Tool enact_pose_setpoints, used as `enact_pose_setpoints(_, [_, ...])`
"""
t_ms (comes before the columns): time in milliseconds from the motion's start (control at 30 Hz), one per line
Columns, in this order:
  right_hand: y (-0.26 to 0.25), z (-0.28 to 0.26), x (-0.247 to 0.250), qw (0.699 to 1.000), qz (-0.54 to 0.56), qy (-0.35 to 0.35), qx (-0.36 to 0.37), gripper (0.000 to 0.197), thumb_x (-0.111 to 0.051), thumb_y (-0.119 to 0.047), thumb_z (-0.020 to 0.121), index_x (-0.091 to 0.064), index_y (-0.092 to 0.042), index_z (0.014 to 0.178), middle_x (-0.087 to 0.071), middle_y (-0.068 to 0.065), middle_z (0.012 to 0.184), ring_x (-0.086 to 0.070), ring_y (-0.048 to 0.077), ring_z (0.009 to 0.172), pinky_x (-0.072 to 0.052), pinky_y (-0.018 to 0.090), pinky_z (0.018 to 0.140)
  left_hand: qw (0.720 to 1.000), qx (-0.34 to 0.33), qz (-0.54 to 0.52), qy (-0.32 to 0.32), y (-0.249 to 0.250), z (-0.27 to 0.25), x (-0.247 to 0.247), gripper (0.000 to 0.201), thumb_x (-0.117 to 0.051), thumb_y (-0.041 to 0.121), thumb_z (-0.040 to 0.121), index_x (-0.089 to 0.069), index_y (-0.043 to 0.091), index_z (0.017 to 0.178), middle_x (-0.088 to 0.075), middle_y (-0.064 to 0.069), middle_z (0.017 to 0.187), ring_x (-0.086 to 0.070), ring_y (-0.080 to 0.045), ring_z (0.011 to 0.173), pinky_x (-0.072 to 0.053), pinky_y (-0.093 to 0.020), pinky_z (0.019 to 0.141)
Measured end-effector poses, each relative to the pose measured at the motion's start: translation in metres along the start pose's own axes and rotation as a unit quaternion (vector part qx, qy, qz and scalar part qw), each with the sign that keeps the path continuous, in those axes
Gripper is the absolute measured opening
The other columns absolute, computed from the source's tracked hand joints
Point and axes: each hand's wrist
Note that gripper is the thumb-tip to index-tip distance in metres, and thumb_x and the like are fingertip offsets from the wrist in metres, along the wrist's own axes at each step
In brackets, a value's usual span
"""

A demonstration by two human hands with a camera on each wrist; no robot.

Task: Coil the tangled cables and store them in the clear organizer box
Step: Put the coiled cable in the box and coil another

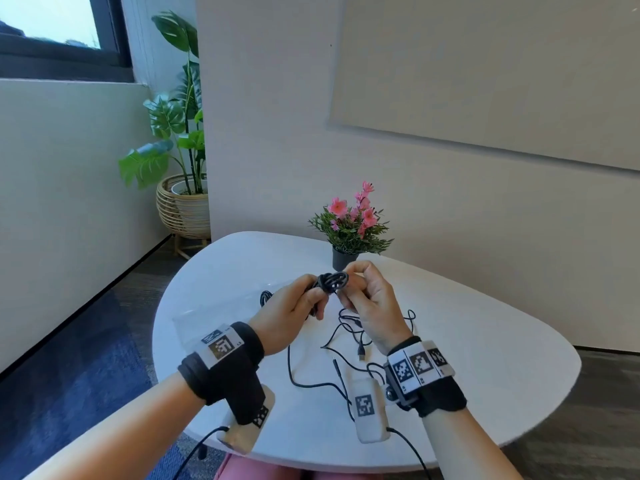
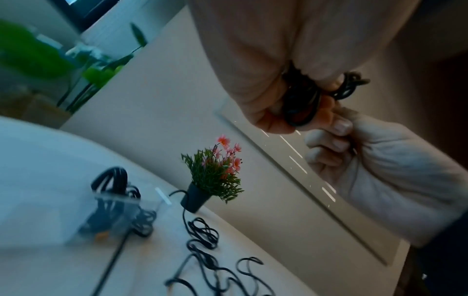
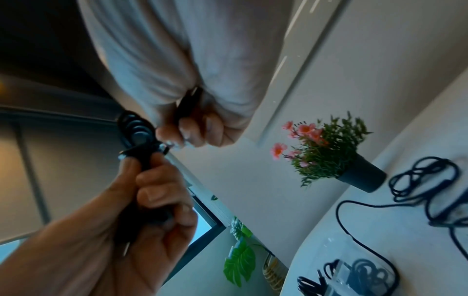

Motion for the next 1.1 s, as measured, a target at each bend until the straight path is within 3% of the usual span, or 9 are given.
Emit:
enact_pose_setpoints(67, [-0.001, -0.002, -0.004, 1.000, -0.009, 0.004, 0.005, 0.010, -0.050, -0.001, 0.093, -0.051, -0.010, 0.089, -0.057, -0.001, 0.062, -0.050, 0.008, 0.057, -0.041, 0.017, 0.058, 0.995, 0.029, -0.088, 0.041, -0.001, 0.002, -0.002, 0.018, -0.032, 0.025, 0.098, -0.045, 0.013, 0.100, -0.055, 0.003, 0.071, -0.049, -0.021, 0.070, -0.044, -0.045, 0.074])
enact_pose_setpoints(167, [0.001, -0.008, -0.005, 0.999, -0.042, -0.007, 0.015, 0.011, -0.057, 0.004, 0.088, -0.057, -0.004, 0.095, -0.068, 0.004, 0.077, -0.062, 0.008, 0.073, -0.048, 0.019, 0.068, 0.985, 0.051, -0.154, 0.063, -0.003, 0.003, 0.001, 0.030, -0.030, 0.013, 0.101, -0.038, 0.031, 0.124, -0.052, -0.007, 0.074, -0.049, -0.019, 0.067, -0.045, -0.043, 0.071])
enact_pose_setpoints(267, [0.005, -0.014, -0.004, 0.998, -0.049, -0.035, 0.014, 0.022, -0.056, 0.005, 0.088, -0.060, -0.003, 0.108, -0.072, 0.004, 0.089, -0.063, 0.010, 0.085, -0.048, 0.021, 0.075, 0.983, 0.053, -0.166, 0.062, -0.005, -0.002, 0.002, 0.040, -0.029, 0.009, 0.101, -0.047, 0.036, 0.124, -0.049, -0.008, 0.074, -0.050, -0.017, 0.067, -0.046, -0.036, 0.073])
enact_pose_setpoints(500, [0.013, -0.011, 0.002, 0.994, -0.094, -0.046, 0.029, 0.020, -0.057, -0.008, 0.090, -0.069, -0.010, 0.106, -0.058, 0.001, 0.108, -0.054, 0.001, 0.091, -0.042, 0.015, 0.081, 0.976, 0.087, -0.187, 0.076, -0.008, -0.006, -0.001, 0.032, -0.031, 0.009, 0.101, -0.053, 0.027, 0.116, -0.052, -0.007, 0.077, -0.051, -0.016, 0.065, -0.044, -0.028, 0.064])
enact_pose_setpoints(667, [0.013, -0.011, -0.003, 1.000, -0.002, -0.007, 0.007, 0.021, -0.051, -0.019, 0.093, -0.064, -0.007, 0.105, -0.048, 0.000, 0.064, -0.034, 0.009, 0.054, -0.029, 0.011, 0.050, 0.970, 0.088, -0.199, 0.103, -0.005, -0.003, -0.001, 0.033, -0.032, 0.006, 0.100, -0.056, 0.027, 0.108, -0.051, -0.005, 0.074, -0.048, -0.015, 0.062, -0.042, -0.030, 0.061])
enact_pose_setpoints(767, [0.014, -0.008, -0.016, 0.998, 0.066, 0.014, 0.009, 0.019, -0.051, -0.014, 0.093, -0.063, -0.004, 0.104, -0.055, -0.002, 0.070, -0.033, 0.010, 0.055, -0.029, 0.014, 0.051, 0.961, 0.095, -0.229, 0.125, -0.003, 0.002, -0.004, 0.032, -0.034, 0.007, 0.100, -0.059, 0.027, 0.105, -0.052, -0.003, 0.071, -0.049, -0.015, 0.059, -0.040, -0.034, 0.061])
enact_pose_setpoints(900, [0.012, 0.004, -0.021, 0.991, 0.070, 0.107, -0.032, 0.026, -0.063, -0.008, 0.085, -0.064, -0.016, 0.110, -0.063, 0.002, 0.071, -0.036, 0.009, 0.053, -0.037, 0.017, 0.056, 0.942, 0.117, -0.277, 0.147, -0.004, 0.001, -0.008, 0.029, -0.034, 0.010, 0.100, -0.058, 0.024, 0.108, -0.051, -0.005, 0.073, -0.050, -0.013, 0.058, -0.041, -0.029, 0.060])
enact_pose_setpoints(1000, [0.010, 0.007, -0.021, 0.994, 0.014, 0.108, -0.030, 0.015, -0.067, -0.003, 0.082, -0.065, -0.008, 0.097, -0.067, 0.010, 0.072, -0.051, 0.003, 0.052, -0.042, 0.015, 0.058, 0.937, 0.127, -0.288, 0.150, -0.007, 0.000, -0.005, 0.028, -0.035, 0.011, 0.100, -0.058, 0.026, 0.107, -0.053, -0.004, 0.072, -0.051, -0.013, 0.058, -0.041, -0.031, 0.064])
enact_pose_setpoints(1100, [0.010, 0.003, -0.026, 0.996, -0.045, 0.082, -0.011, 0.008, -0.068, 0.004, 0.080, -0.067, -0.003, 0.081, -0.070, -0.003, 0.063, -0.062, 0.002, 0.057, -0.049, 0.014, 0.063, 0.942, 0.123, -0.274, 0.148, -0.007, -0.003, -0.004, 0.028, -0.035, 0.010, 0.100, -0.058, 0.026, 0.105, -0.053, -0.005, 0.072, -0.050, -0.013, 0.057, -0.042, -0.027, 0.060])
Point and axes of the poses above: each hand's wrist, its own z-axis towards the middle knuckle, its own x-axis out of the back of the hand, y = z × x
